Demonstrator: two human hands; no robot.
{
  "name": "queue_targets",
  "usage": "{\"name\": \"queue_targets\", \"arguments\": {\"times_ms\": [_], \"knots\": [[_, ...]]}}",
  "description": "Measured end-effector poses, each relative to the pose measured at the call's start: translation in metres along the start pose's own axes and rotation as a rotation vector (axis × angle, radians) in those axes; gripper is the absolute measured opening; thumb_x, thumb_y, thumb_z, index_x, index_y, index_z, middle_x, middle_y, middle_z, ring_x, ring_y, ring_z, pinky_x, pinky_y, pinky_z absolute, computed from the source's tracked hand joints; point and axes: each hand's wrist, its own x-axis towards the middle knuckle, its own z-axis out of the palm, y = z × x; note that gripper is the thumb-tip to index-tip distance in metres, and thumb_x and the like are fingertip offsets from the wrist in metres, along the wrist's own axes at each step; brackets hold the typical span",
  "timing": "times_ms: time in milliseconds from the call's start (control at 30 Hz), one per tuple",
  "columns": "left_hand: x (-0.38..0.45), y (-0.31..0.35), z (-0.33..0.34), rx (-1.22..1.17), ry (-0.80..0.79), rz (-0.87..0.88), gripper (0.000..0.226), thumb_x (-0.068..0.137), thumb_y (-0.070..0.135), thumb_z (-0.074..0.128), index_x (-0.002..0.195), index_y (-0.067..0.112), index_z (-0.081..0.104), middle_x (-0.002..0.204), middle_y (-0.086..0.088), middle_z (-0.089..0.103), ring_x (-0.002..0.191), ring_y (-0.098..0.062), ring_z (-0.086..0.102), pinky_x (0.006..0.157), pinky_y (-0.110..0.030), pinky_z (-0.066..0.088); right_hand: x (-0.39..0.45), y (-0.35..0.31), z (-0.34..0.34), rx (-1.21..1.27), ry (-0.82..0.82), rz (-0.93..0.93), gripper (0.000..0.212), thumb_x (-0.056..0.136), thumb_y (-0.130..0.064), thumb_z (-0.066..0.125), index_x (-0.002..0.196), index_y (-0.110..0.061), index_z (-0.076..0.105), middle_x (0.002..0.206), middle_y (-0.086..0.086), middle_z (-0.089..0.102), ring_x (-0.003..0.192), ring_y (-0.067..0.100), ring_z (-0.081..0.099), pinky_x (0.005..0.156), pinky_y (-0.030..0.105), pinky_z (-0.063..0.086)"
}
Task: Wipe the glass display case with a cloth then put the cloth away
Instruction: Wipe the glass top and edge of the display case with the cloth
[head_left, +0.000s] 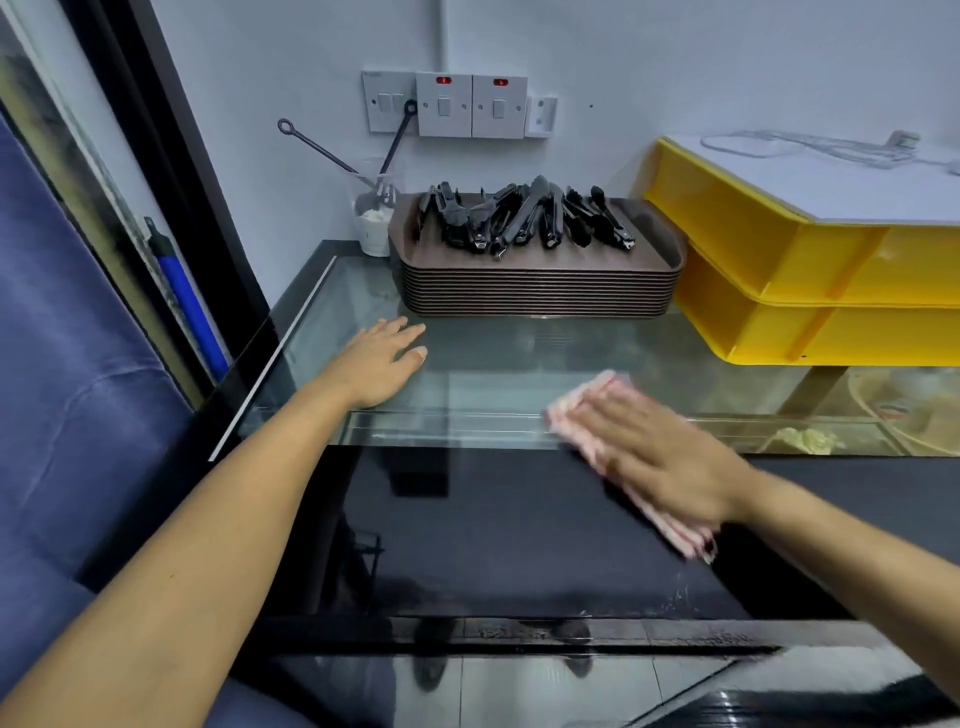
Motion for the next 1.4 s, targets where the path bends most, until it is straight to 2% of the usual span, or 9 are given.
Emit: {"name": "queue_targets", "arguments": {"times_ms": [100, 267, 500, 600, 767, 900, 1033, 1200, 1400], "knots": [[0.001, -0.004, -0.005, 0.014, -0.003, -0.019, 0.059, 0.112, 0.050, 0.025, 0.166, 0.030, 0.020, 0.175, 0.000, 0.012, 0.161, -0.024, 0.004, 0.129, -0.042, 0.001, 0.072, 0.035, -0.002, -0.004, 0.063, 0.278, 0.083, 0.092, -0.078, -0.006, 0.165, -0.038, 0.000, 0.175, -0.005, -0.006, 0.159, 0.012, -0.016, 0.128, 0.031, -0.014], [0.003, -0.014, -0.009, 0.020, -0.014, 0.021, 0.054, 0.113, 0.045, 0.022, 0.166, 0.033, 0.021, 0.174, 0.001, 0.013, 0.161, -0.023, 0.005, 0.129, -0.043, 0.002, 0.165, -0.033, 0.003, 0.054, 0.076, 0.480, 0.069, 0.106, -0.054, 0.017, 0.168, -0.027, 0.004, 0.175, 0.007, -0.004, 0.161, 0.033, -0.005, 0.129, 0.047, -0.006], [0.003, -0.022, -0.008, 0.030, -0.005, 0.040, 0.053, 0.112, 0.050, 0.023, 0.164, 0.041, 0.021, 0.174, 0.005, 0.012, 0.161, -0.020, 0.005, 0.129, -0.044, 0.000, 0.082, -0.138, 0.026, -0.001, 0.014, -0.150, 0.059, 0.111, -0.052, 0.019, 0.166, -0.039, 0.000, 0.173, -0.006, -0.013, 0.159, 0.016, -0.020, 0.129, 0.038, -0.012], [-0.001, -0.022, -0.008, 0.021, -0.007, 0.038, 0.054, 0.112, 0.051, 0.021, 0.165, 0.041, 0.020, 0.174, 0.006, 0.011, 0.161, -0.019, 0.004, 0.129, -0.044, -0.001, 0.007, -0.122, 0.027, 0.006, -0.027, -0.294, 0.057, 0.111, -0.055, 0.028, 0.163, -0.049, 0.006, 0.172, -0.017, -0.012, 0.158, 0.005, -0.019, 0.128, 0.033, -0.014], [-0.002, -0.019, -0.008, 0.030, 0.004, 0.022, 0.053, 0.112, 0.049, 0.022, 0.165, 0.041, 0.020, 0.174, 0.007, 0.012, 0.161, -0.019, 0.005, 0.130, -0.044, 0.000, 0.038, -0.015, 0.004, -0.027, 0.044, 0.053, 0.068, 0.100, -0.070, 0.004, 0.162, -0.042, 0.004, 0.174, -0.009, 0.003, 0.158, 0.002, -0.015, 0.125, 0.024, -0.017], [-0.001, -0.018, -0.007, 0.011, 0.011, 0.007, 0.052, 0.112, 0.048, 0.023, 0.164, 0.042, 0.022, 0.174, 0.009, 0.012, 0.161, -0.016, 0.004, 0.130, -0.042, 0.000, 0.139, -0.014, 0.000, -0.011, 0.039, 0.267, 0.069, 0.103, -0.063, 0.012, 0.166, -0.036, 0.006, 0.176, -0.001, -0.002, 0.162, 0.021, -0.005, 0.130, 0.037, -0.007], [0.002, -0.021, -0.005, -0.019, 0.029, -0.014, 0.050, 0.112, 0.047, 0.026, 0.162, 0.044, 0.027, 0.173, 0.011, 0.015, 0.161, -0.013, 0.005, 0.130, -0.042, 0.000, 0.146, -0.108, 0.013, -0.022, 0.018, -0.018, 0.061, 0.111, -0.051, 0.019, 0.167, -0.033, 0.004, 0.175, -0.001, -0.007, 0.161, 0.022, -0.011, 0.125, 0.034, -0.016], [-0.002, -0.016, -0.007, -0.039, 0.021, -0.012, 0.051, 0.112, 0.045, 0.027, 0.163, 0.041, 0.026, 0.173, 0.010, 0.014, 0.161, -0.014, 0.003, 0.130, -0.041, 0.000, 0.015, -0.130, 0.022, -0.007, -0.084, -0.465, 0.060, 0.110, -0.053, 0.028, 0.165, -0.043, 0.007, 0.174, -0.010, -0.009, 0.159, 0.011, -0.019, 0.126, 0.031, -0.018], [-0.005, -0.013, -0.010, -0.025, 0.008, -0.009, 0.052, 0.112, 0.045, 0.025, 0.164, 0.041, 0.024, 0.174, 0.008, 0.012, 0.161, -0.016, 0.002, 0.130, -0.041, 0.000, 0.048, -0.014, 0.005, 0.007, 0.009, 0.055, 0.066, 0.097, -0.075, 0.002, 0.159, -0.052, 0.003, 0.172, -0.017, -0.005, 0.159, 0.005, -0.012, 0.131, 0.037, -0.005]]}}
